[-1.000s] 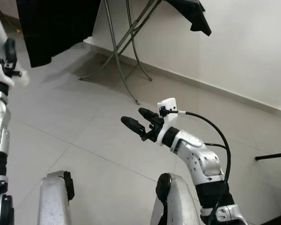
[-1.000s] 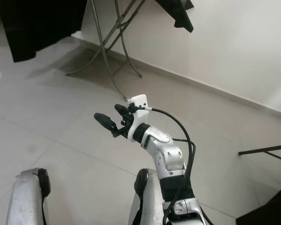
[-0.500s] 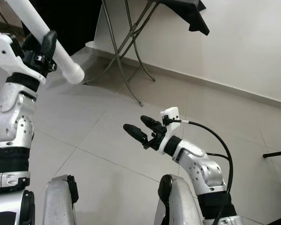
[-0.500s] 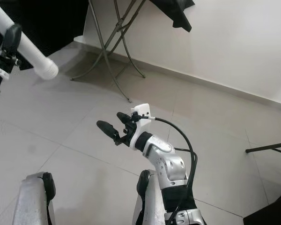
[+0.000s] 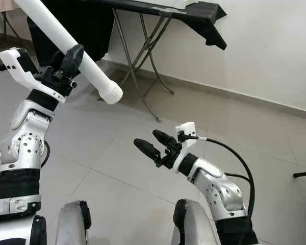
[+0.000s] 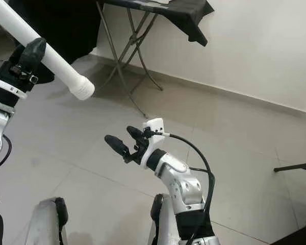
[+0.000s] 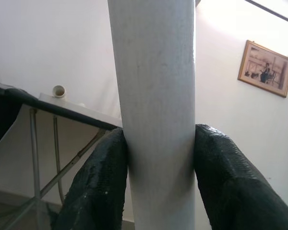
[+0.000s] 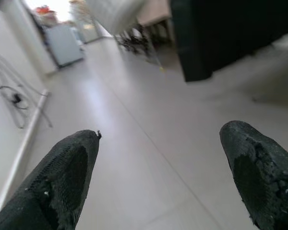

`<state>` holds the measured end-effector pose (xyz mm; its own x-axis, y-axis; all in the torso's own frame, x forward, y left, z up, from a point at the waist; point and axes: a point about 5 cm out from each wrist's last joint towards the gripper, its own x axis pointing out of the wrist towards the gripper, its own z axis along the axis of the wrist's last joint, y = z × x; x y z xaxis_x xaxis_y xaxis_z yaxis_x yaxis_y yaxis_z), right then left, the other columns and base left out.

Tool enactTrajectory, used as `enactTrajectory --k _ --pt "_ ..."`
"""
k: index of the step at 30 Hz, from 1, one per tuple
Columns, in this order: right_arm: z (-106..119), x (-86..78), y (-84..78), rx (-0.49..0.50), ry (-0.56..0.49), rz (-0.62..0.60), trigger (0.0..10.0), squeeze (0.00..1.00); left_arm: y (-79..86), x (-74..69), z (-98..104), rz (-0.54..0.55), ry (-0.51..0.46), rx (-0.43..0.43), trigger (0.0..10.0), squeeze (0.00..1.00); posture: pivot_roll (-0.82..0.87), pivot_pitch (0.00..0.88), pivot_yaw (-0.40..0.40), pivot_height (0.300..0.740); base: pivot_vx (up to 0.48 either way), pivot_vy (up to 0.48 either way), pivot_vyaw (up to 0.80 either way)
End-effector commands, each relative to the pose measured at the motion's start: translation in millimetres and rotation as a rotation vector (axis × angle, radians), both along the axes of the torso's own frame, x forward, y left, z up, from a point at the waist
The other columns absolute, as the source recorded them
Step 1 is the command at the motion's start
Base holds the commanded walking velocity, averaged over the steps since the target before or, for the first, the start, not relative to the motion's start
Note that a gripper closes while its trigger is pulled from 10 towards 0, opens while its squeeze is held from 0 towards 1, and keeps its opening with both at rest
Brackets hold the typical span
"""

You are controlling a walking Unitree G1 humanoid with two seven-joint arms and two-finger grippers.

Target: Building children table

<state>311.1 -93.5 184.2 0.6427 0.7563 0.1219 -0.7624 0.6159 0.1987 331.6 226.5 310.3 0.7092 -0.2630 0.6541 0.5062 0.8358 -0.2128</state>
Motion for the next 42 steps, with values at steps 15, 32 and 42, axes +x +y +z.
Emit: enactTrajectory --k 15,32,42 --pt "45 3.9 12.8 -0.327 -0.230 0.139 10.0 0.00 -58.7 -8.9 -28 -0.137 0.047 0.426 10.0 0.00 -0.01 0.000 -0.096 0.535 0.000 0.000 0.00" --pt "50 21.5 8.9 -0.291 -0.122 -0.018 10.0 0.00 -88.5 -33.5 -28 -0.308 0.014 0.600 10.0 0.00 -0.01 0.000 -0.098 0.605 0.000 0.000 0.00" --pt "53 17.8 15.3 -0.219 -0.139 0.002 0.0 0.00 -100.0 -46.8 -34 -0.446 0.039 0.659 10.0 0.00 -0.02 0.000 -0.095 0.620 0.000 0.000 0.00"
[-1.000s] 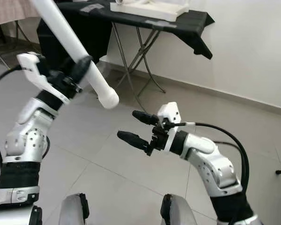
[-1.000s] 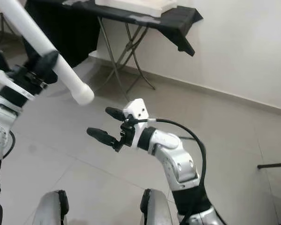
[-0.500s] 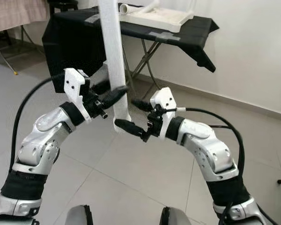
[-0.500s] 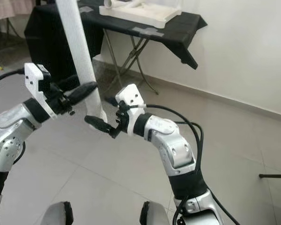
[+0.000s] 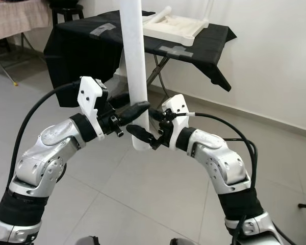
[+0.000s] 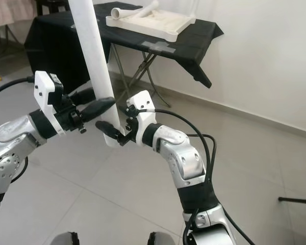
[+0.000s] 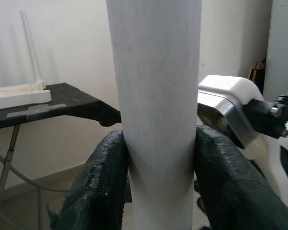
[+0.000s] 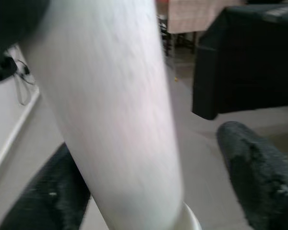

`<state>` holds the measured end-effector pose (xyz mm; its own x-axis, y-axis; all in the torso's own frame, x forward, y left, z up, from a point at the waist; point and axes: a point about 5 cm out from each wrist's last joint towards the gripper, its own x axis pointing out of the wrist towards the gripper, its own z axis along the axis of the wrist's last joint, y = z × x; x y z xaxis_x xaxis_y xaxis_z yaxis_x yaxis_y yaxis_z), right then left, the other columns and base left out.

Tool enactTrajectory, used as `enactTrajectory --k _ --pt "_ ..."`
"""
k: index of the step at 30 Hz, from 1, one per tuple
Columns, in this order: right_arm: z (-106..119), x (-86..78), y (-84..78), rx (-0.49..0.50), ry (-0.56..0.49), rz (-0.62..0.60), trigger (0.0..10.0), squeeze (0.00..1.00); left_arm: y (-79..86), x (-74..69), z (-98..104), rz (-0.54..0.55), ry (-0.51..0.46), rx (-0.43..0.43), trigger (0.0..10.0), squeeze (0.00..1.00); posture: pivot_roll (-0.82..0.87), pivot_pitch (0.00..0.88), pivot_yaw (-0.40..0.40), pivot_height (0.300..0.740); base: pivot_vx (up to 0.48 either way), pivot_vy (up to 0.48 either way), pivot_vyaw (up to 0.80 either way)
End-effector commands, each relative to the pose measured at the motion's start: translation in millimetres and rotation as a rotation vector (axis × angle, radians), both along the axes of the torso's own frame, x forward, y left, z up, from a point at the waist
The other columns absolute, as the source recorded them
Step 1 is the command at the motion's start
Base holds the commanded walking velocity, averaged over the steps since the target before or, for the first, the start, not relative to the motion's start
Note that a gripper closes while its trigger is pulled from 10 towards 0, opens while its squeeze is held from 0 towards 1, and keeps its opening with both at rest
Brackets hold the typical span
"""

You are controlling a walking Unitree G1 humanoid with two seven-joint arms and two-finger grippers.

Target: Building children table

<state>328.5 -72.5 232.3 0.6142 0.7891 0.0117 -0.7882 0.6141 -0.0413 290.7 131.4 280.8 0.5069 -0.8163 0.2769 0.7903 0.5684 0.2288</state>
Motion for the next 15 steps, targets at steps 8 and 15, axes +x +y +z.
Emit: enactTrajectory --k 8,15 --pt "6.7 -8.0 -3.3 0.017 -0.052 0.047 0.0 0.00 -12.4 -6.2 -12.0 -0.114 0.054 0.070 10.0 0.00 -0.04 0.000 -0.080 0.620 0.000 0.000 0.00" --pt "4.4 -5.6 -7.3 0.004 -0.038 0.011 0.0 0.00 -13.5 -1.0 -9.6 -0.103 0.055 0.058 10.0 0.00 -0.05 0.000 -0.071 0.620 0.000 0.000 0.00"
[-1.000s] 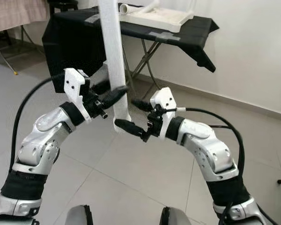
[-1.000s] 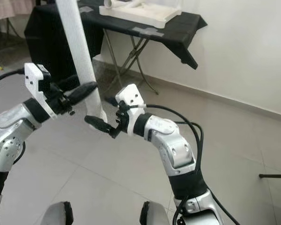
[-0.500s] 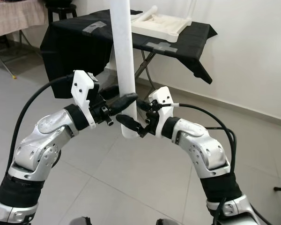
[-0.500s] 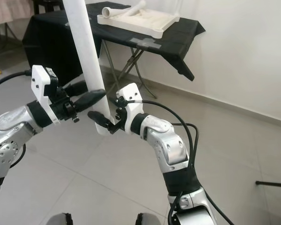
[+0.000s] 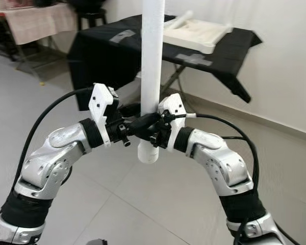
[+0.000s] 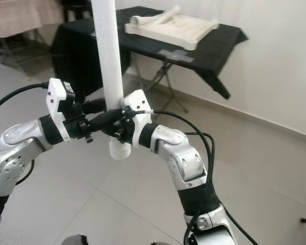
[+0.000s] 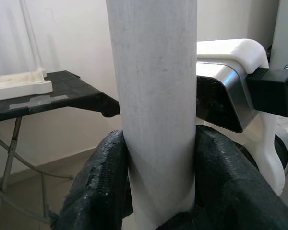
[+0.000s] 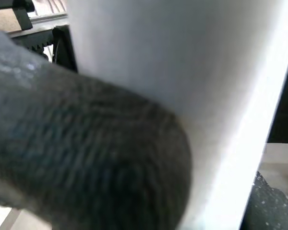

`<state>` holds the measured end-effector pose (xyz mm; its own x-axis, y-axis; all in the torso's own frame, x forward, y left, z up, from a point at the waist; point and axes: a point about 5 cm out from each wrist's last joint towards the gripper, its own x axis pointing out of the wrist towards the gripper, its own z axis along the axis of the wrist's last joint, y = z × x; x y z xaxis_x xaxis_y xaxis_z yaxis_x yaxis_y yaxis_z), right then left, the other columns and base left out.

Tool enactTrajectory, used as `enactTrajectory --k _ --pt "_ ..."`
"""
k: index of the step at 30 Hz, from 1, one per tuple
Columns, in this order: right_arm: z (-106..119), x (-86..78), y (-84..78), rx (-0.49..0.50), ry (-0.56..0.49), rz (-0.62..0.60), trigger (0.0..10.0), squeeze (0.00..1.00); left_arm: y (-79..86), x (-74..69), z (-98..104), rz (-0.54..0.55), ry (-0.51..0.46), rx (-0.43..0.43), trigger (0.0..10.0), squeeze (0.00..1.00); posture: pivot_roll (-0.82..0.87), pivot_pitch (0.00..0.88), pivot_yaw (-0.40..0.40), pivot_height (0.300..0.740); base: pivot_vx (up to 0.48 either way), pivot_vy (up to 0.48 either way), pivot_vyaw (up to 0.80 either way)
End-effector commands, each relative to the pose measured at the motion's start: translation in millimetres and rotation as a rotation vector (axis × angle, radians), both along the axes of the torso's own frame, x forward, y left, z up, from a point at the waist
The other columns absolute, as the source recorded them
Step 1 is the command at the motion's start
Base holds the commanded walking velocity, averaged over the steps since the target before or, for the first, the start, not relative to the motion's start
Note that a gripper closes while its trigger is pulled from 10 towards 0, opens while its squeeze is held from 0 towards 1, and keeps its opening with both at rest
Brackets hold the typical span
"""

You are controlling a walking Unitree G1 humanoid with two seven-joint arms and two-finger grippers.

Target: Building children table

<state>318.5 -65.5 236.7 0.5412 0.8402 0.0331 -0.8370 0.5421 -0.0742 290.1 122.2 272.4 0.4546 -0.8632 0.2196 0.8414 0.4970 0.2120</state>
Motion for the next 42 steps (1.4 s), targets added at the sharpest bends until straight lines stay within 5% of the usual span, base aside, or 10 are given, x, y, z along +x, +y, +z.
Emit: enactTrajectory --k 1,4,5,7,8,21,30,35,42 --pt "-1 5.3 -14.9 0.008 0.008 -0.087 0.0 0.00 -3.2 1.9 -1 -0.011 0.006 0.007 10.0 0.00 -0.05 0.000 -0.071 0.620 0.000 0.000 0.00" --pt "-2 6.5 -15.4 0.009 0.018 -0.102 0.0 0.00 -1.0 4.8 0 0.008 0.007 -0.009 10.0 0.00 -0.06 0.000 -0.068 0.620 0.000 0.000 0.00" --pt "-2 6.8 -15.5 0.011 0.021 -0.108 0.0 0.00 0.2 5.7 0 0.014 0.008 -0.019 10.0 0.11 -0.06 0.000 -0.068 0.620 0.000 0.000 0.00" --pt "-2 6.8 -15.6 0.012 0.023 -0.111 0.0 0.00 0.9 6.1 0 0.016 0.010 -0.024 10.0 0.11 -0.06 0.000 -0.068 0.620 0.000 0.000 0.00" --pt "-3 7.2 -15.5 0.016 0.026 -0.118 0.0 0.00 2.6 6.6 1 0.018 0.016 -0.038 10.0 1.00 -0.06 0.000 -0.068 0.620 0.000 0.000 0.00" --pt "-5 9.6 -16.9 0.040 0.052 -0.159 0.0 0.00 17.4 11.6 8 0.076 0.003 -0.118 10.0 1.00 -0.06 0.000 -0.073 0.620 0.000 0.000 0.00" --pt "-25 29.2 -50.9 0.111 0.126 -0.406 0.0 0.00 97.0 9.5 36 0.199 -0.030 -0.481 10.0 1.00 -0.06 0.000 -0.072 0.630 0.000 0.000 0.00" --pt "-35 31.1 -60.0 0.117 0.161 -0.470 0.0 0.00 113.1 5.6 30 0.233 -0.016 -0.529 10.0 1.00 -0.06 0.000 -0.071 0.645 0.000 0.000 0.00" --pt "-39 32.1 -62.2 0.120 0.177 -0.490 0.0 0.00 113.0 8.6 13 0.261 0.047 -0.509 10.0 1.00 -0.06 0.000 -0.070 0.660 0.000 0.000 0.00"
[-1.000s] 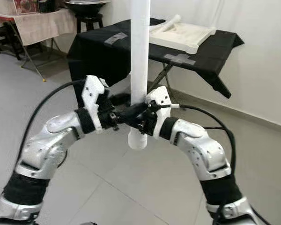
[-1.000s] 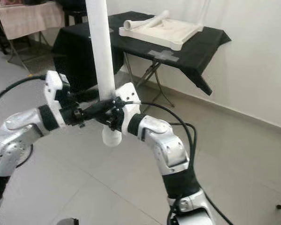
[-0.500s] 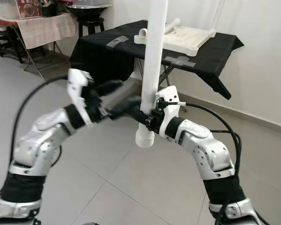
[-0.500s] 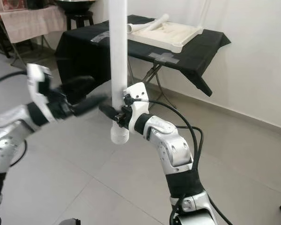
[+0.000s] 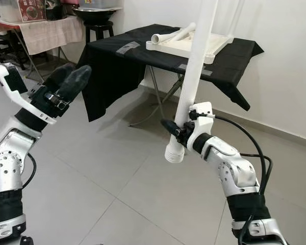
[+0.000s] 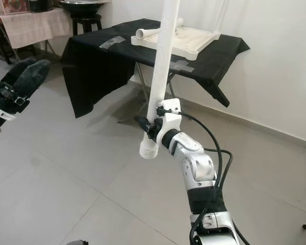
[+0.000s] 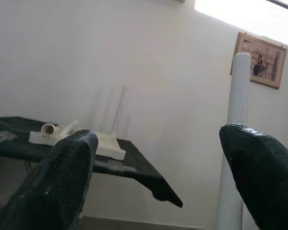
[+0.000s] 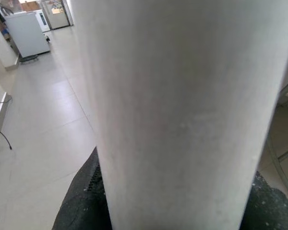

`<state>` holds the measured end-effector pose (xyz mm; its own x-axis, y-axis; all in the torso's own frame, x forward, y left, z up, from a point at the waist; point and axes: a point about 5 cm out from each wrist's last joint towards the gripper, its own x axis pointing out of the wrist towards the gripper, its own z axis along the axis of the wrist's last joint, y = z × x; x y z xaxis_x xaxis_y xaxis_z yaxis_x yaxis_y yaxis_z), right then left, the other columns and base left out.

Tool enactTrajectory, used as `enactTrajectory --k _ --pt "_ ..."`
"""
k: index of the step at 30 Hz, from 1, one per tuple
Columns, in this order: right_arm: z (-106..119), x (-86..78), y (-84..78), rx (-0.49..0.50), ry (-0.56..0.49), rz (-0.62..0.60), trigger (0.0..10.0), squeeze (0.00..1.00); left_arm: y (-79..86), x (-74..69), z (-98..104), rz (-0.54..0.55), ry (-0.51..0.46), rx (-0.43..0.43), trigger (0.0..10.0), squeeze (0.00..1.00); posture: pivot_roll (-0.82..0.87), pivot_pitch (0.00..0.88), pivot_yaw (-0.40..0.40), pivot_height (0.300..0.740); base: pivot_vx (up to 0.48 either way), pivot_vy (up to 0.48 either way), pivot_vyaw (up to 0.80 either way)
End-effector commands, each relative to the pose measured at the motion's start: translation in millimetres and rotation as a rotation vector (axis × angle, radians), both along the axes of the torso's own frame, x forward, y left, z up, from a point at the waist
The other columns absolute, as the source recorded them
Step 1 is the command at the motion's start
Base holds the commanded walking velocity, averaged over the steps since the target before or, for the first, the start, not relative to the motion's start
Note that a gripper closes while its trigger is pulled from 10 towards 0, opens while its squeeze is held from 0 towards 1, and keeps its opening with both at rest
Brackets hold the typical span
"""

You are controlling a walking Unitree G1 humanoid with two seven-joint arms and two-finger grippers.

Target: Building children table

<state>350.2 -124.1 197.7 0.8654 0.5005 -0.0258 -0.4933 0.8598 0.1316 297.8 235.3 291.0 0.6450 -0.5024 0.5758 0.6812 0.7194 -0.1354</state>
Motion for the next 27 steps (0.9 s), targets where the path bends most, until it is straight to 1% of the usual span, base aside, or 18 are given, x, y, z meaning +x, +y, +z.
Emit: enactTrajectory --k 1,2,3,4,6,7,8,10,13,14,15,16,19,20,21,23,26,27 --pt "0 0.4 -3.5 0.006 -0.010 -0.020 0.0 0.00 -0.2 0.9 -5 -0.003 0.026 0.014 10.0 1.00 -0.06 0.000 -0.070 0.660 0.000 0.000 0.00" --pt "-2 1.3 -3.8 0.007 -0.009 -0.027 0.0 0.00 -3.7 3.3 -16 -0.017 0.069 0.030 10.0 1.00 -0.06 0.000 -0.072 0.665 0.000 0.000 0.00" --pt "-3 2.1 -4.4 0.007 -0.007 -0.034 0.0 0.00 -10.9 5.1 -31 -0.058 0.128 0.070 10.0 0.00 -0.06 0.000 -0.071 0.670 0.000 0.000 0.00" --pt "-3 2.1 -4.4 0.007 -0.007 -0.034 0.0 0.00 -10.9 5.1 -31 -0.058 0.128 0.070 10.0 0.00 -0.06 0.000 -0.071 0.670 0.000 0.000 0.00" --pt "-7 2.5 -5.7 0.007 -0.003 -0.046 0.0 0.00 -26.8 5.2 -58 -0.130 0.231 0.139 10.0 0.00 -0.06 0.000 -0.067 0.680 0.000 0.000 0.00" --pt "-7 2.5 -5.7 0.007 -0.003 -0.046 0.0 0.00 -26.8 5.2 -58 -0.130 0.231 0.139 10.0 0.00 -0.06 0.000 -0.067 0.680 0.000 0.000 0.00" --pt "-11 1.3 -6.6 0.010 0.003 -0.054 0.0 0.00 -37.0 3.1 -75 -0.160 0.288 0.168 10.0 0.00 -0.07 0.000 -0.064 0.690 0.000 0.000 0.00" --pt "-11 1.3 -6.6 0.010 0.003 -0.054 0.0 0.00 -37.0 3.1 -75 -0.160 0.288 0.168 10.0 0.00 -0.07 0.000 -0.064 0.690 0.000 0.000 0.00" --pt "-22 -4.4 -5.7 0.013 0.028 -0.055 0.0 0.00 -57.7 -4.6 -101 -0.193 0.372 0.173 10.0 0.00 -0.07 0.000 -0.062 0.705 0.000 0.000 0.00" --pt "-22 -4.4 -5.7 0.013 0.028 -0.055 0.0 0.00 -57.7 -4.6 -101 -0.193 0.372 0.173 10.0 0.00 -0.07 0.000 -0.062 0.705 0.000 0.000 0.00" --pt "-27 -7.2 -4.9 0.013 0.043 -0.054 0.0 0.00 -66.9 -8.2 -111 -0.197 0.401 0.171 10.0 0.00 -0.07 0.000 -0.061 0.710 0.000 0.000 0.00" --pt "-35 -10.8 -3.7 0.006 0.059 -0.050 0.0 0.00 -76.3 -11.8 -122 -0.192 0.436 0.167 10.0 0.00 -0.07 0.000 -0.059 0.715 0.000 0.000 0.00" --pt "-39 -13.1 -3.0 0.001 0.069 -0.047 0.0 0.00 -82.2 -14.2 -129 -0.188 0.457 0.163 10.0 0.00 -0.07 0.000 -0.060 0.720 0.000 0.000 0.00" --pt "-47 -16.5 -2.9 -0.013 0.086 -0.048 0.0 0.00 -89.5 -17.9 -139 -0.179 0.479 0.185 10.0 0.00 -0.08 0.000 -0.062 0.725 0.000 0.000 0.00" --pt "-47 -16.5 -2.9 -0.013 0.086 -0.048 0.0 0.00 -89.5 -17.9 -139 -0.179 0.479 0.185 10.0 0.00 -0.08 0.000 -0.062 0.725 0.000 0.000 0.00" --pt "-64 -25.3 -4.4 -0.042 0.122 -0.056 0.0 0.00 -99.1 -25.4 -159 -0.144 0.529 0.245 10.0 0.00 -0.08 0.000 -0.062 0.735 0.000 0.000 0.00" --pt "-74 -30.1 -6.5 -0.058 0.139 -0.062 0.0 0.00 -100.2 -27.7 -169 -0.106 0.559 0.263 10.0 0.00 -0.08 0.000 -0.061 0.740 0.000 0.000 0.00" --pt "-83 -34.7 -9.0 -0.069 0.158 -0.072 0.0 0.00 -99.2 -29.2 -177 -0.056 0.585 0.284 10.0 0.00 -0.08 0.000 -0.061 0.740 0.000 0.000 0.00"
